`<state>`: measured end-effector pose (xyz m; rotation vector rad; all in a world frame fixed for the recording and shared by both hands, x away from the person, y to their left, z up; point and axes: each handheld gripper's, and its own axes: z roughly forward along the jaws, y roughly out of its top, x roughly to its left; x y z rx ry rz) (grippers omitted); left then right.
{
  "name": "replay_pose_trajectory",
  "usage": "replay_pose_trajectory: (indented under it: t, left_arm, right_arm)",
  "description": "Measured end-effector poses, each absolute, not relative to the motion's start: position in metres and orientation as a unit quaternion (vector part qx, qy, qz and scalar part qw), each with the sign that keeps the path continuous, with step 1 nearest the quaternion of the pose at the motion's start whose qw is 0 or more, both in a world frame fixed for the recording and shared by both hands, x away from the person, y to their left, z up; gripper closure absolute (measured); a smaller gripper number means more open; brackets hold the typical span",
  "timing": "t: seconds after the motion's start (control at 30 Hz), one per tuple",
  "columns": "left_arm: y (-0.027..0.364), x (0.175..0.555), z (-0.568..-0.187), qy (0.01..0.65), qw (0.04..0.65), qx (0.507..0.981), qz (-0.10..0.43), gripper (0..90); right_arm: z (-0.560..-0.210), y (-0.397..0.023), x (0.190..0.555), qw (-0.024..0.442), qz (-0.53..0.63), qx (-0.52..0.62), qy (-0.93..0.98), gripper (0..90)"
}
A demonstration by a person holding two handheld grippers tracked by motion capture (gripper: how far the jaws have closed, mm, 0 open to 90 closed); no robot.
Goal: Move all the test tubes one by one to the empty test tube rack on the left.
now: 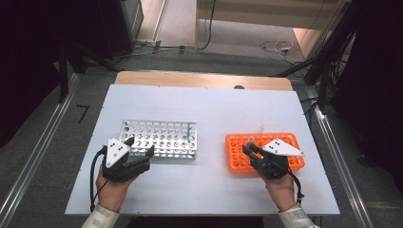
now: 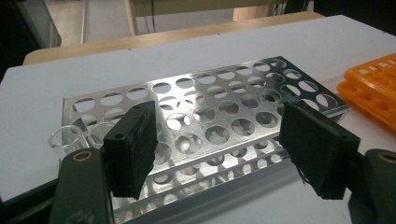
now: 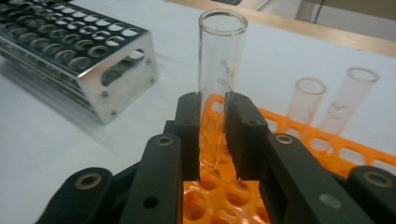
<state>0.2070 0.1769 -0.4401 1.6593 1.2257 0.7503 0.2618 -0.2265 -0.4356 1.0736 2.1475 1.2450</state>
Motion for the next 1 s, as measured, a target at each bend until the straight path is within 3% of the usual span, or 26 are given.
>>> replay_pose_trajectory:
  t: [0.37, 1.0]
  left_arm:
    - [0.161, 0.206, -0.442, 0.484, 0.472, 0.687, 0.266, 21.8]
    - [0.135, 0.199, -0.441, 0.455, 0.488, 0.703, 0.247, 21.7]
  right_arm:
    - [-0.442, -0.195, 0.25, 0.188, 0.448, 0.35, 0.801, 73.0]
    - [-0.448, -0.166, 0.244, 0.17, 0.443, 0.318, 0.821, 73.0]
